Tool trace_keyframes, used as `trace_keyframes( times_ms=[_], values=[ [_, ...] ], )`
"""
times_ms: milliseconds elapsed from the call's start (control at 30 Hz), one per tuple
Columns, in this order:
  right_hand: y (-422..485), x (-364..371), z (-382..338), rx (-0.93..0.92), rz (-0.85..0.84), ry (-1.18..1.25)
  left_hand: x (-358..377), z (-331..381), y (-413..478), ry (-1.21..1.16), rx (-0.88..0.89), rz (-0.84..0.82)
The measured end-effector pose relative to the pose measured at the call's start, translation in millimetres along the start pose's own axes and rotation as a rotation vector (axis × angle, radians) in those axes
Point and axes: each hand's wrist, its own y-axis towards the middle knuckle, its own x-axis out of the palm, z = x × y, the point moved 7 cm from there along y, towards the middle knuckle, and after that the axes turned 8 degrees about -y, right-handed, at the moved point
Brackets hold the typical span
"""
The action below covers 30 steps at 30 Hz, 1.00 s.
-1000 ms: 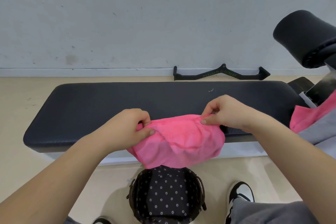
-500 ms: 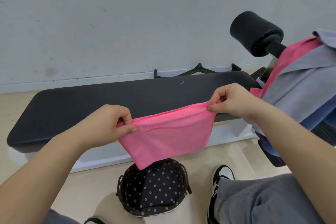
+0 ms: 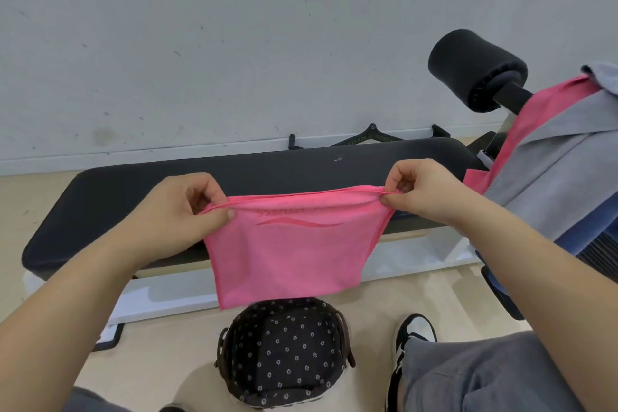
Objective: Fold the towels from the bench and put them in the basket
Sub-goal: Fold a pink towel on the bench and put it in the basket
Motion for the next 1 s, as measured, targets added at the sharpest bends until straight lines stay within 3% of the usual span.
trace_keyframes(
  times_ms=[133, 367, 533, 700, 1000],
  values=[
    [7, 7, 4, 0.028, -0.011, 0.149, 1, -14, 6, 0.083, -0.04, -0.033],
    [17, 14, 1, 0.001, -0.052, 0.019, -7, -22, 15, 0.156, -0.101, 0.025],
    [23, 9, -11, -0.032, 0.035, -0.118, -6, -16, 15, 0.104, -0.127, -0.007],
    [19, -3, -12, -0.005, 0.148, -0.036, -3, -14, 14, 0.038, -0.144, 0.019],
    [16, 11, -6, 0.033, 0.025, -0.105, -6, -16, 9, 0.044, -0.151, 0.086]
  ],
)
